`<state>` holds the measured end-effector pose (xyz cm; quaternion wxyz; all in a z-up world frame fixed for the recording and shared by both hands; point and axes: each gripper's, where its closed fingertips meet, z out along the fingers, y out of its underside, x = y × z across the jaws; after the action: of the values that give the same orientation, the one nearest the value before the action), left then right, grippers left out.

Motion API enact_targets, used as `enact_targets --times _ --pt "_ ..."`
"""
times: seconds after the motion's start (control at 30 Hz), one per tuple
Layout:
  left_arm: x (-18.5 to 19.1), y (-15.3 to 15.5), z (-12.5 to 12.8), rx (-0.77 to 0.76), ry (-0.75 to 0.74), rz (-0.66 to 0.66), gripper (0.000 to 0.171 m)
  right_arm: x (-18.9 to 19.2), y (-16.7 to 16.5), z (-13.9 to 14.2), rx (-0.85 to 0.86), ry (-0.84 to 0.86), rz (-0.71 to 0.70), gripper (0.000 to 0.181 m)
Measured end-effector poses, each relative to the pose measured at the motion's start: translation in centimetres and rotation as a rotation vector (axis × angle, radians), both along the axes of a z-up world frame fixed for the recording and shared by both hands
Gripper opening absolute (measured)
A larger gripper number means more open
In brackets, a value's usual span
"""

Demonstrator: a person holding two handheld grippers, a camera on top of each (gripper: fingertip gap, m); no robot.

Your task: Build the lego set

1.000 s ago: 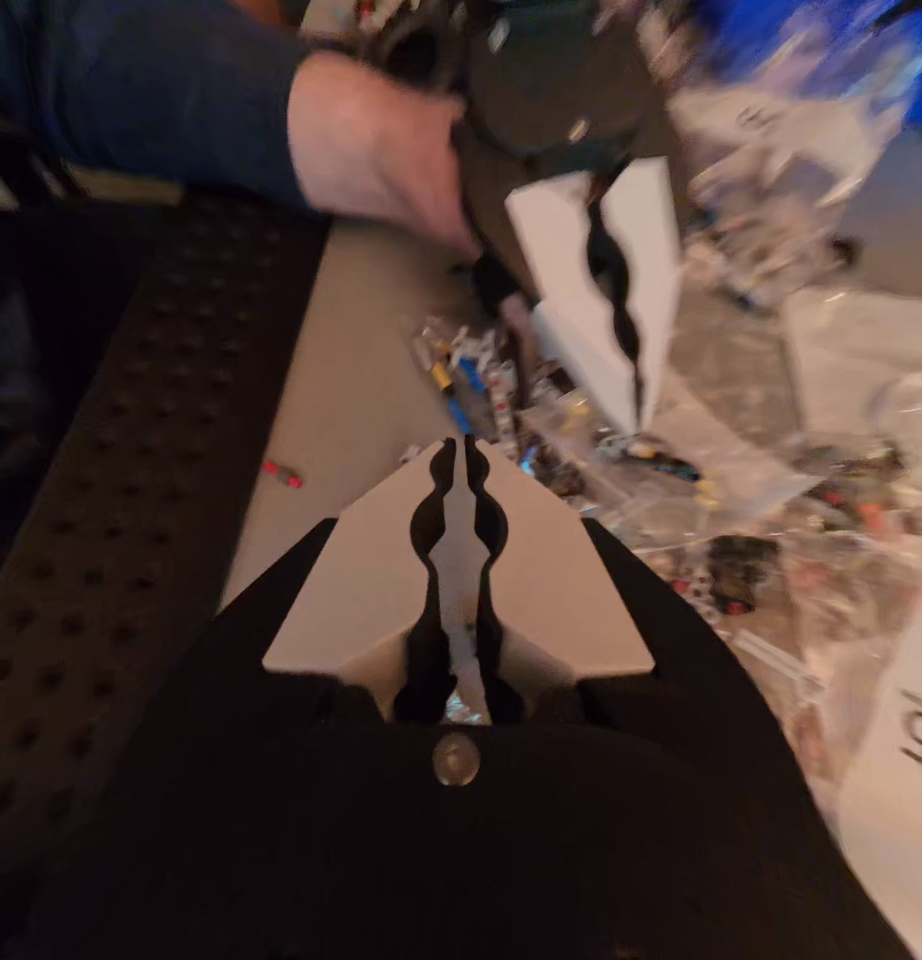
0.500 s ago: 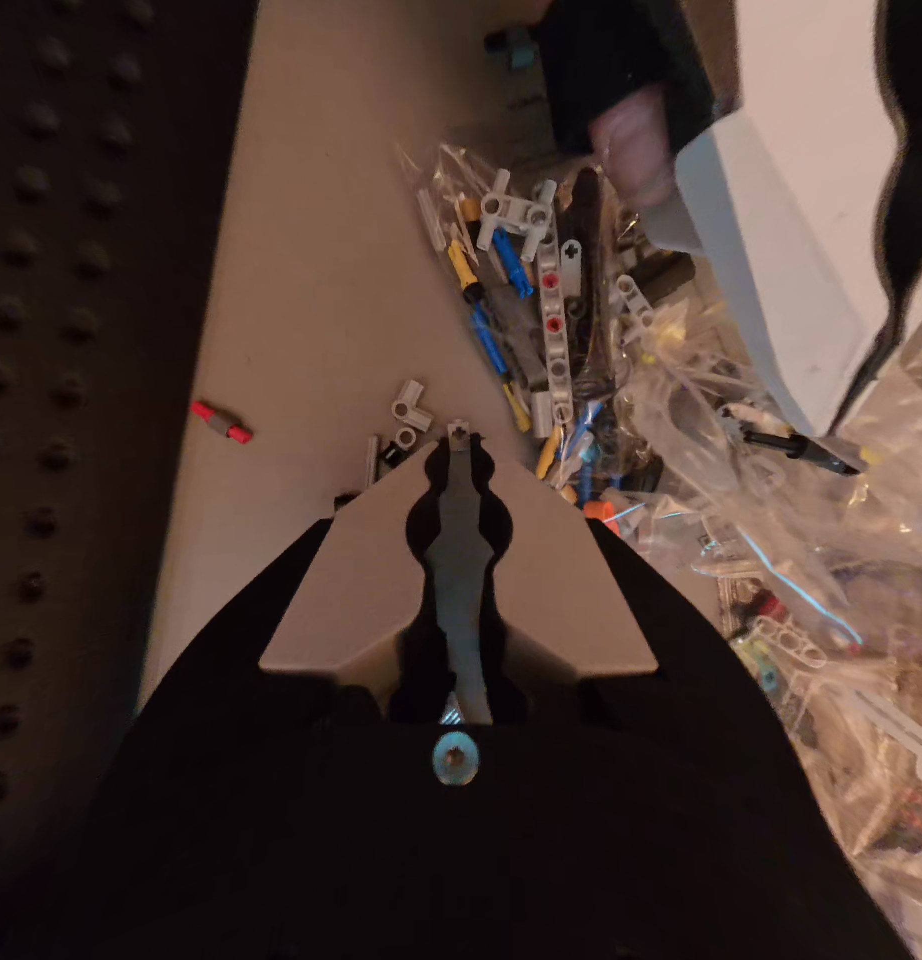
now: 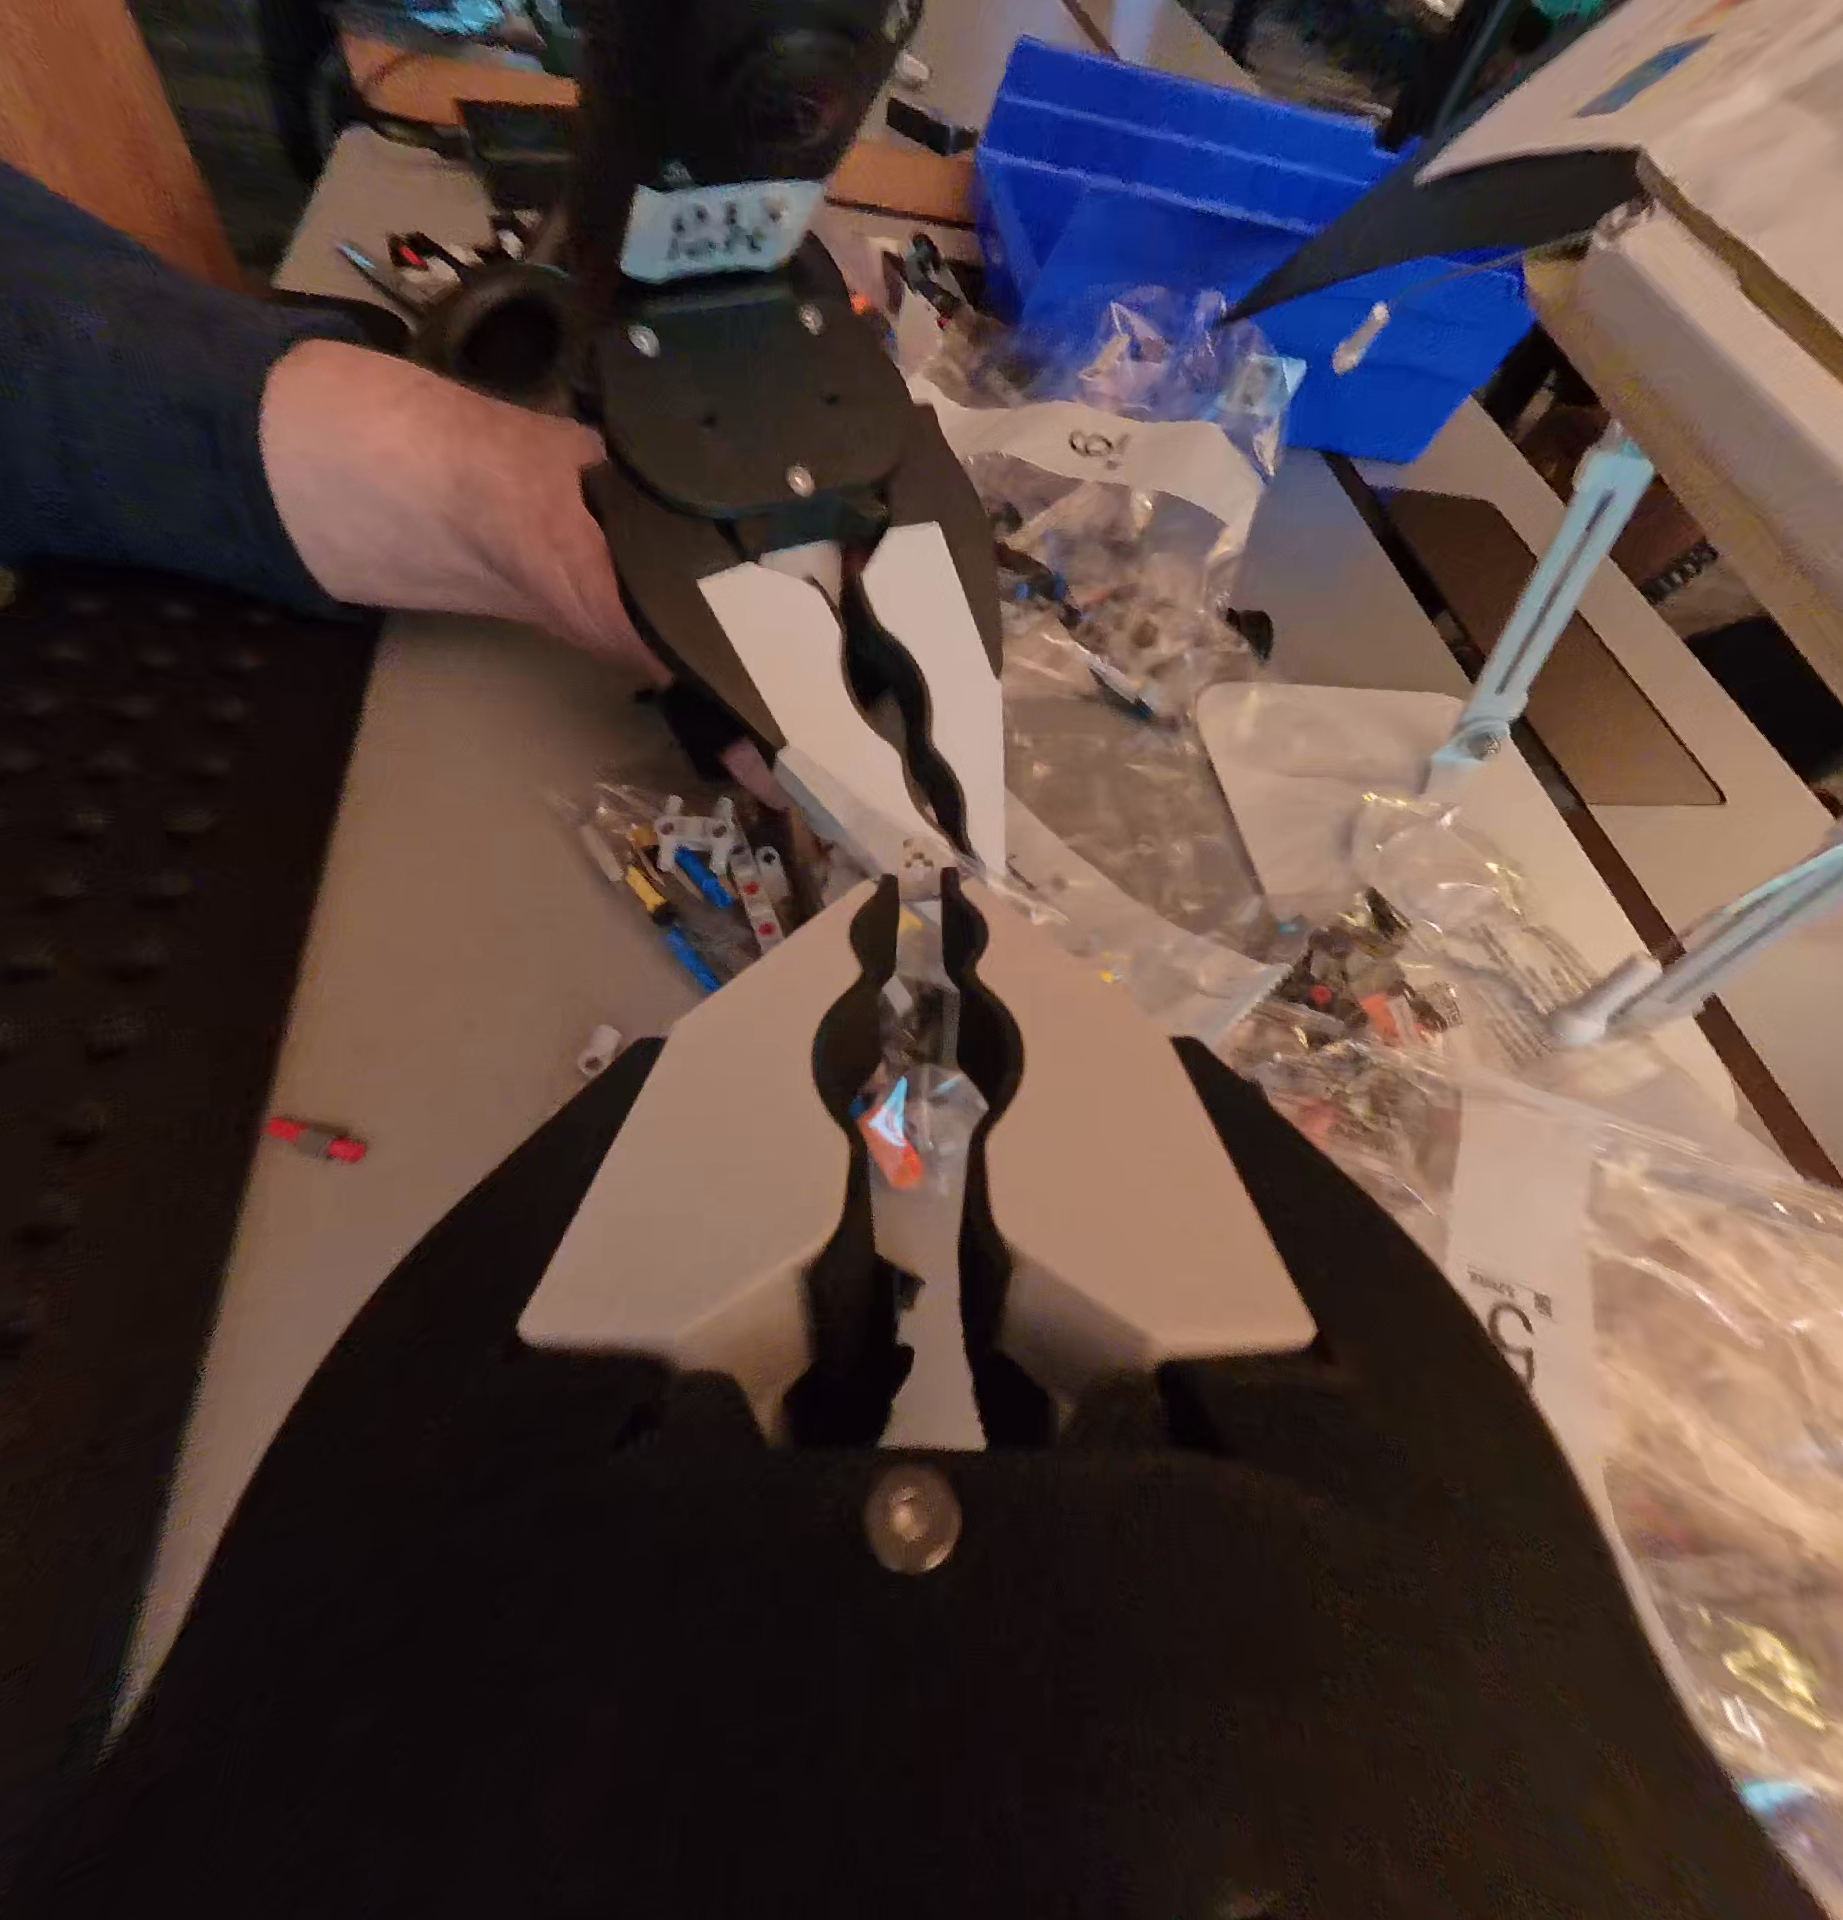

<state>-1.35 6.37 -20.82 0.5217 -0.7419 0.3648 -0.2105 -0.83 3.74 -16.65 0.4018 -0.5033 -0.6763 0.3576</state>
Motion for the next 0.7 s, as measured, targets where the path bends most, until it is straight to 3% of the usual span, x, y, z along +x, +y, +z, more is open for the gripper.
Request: enact_targets --times 0.17,0.47,0.7 --pt "0.2 -0.1 -0.2 0.0 0.017 -0.006 0.0 0.2 -1.3 3.2 -0.073 0.164 0.068 0.005" --pt "0.2 -0.1 -0.2 -0.001 0.013 -0.01 0.0 0.0 0.5 -3.9 -0.029 -0.184 -0.023 0.005" --pt "0.2 -0.1 0.0 -0.009 -0.014 -0.009 0.0 -0.1 1.9 -3.8 -0.041 -0.183 -0.102 0.014"
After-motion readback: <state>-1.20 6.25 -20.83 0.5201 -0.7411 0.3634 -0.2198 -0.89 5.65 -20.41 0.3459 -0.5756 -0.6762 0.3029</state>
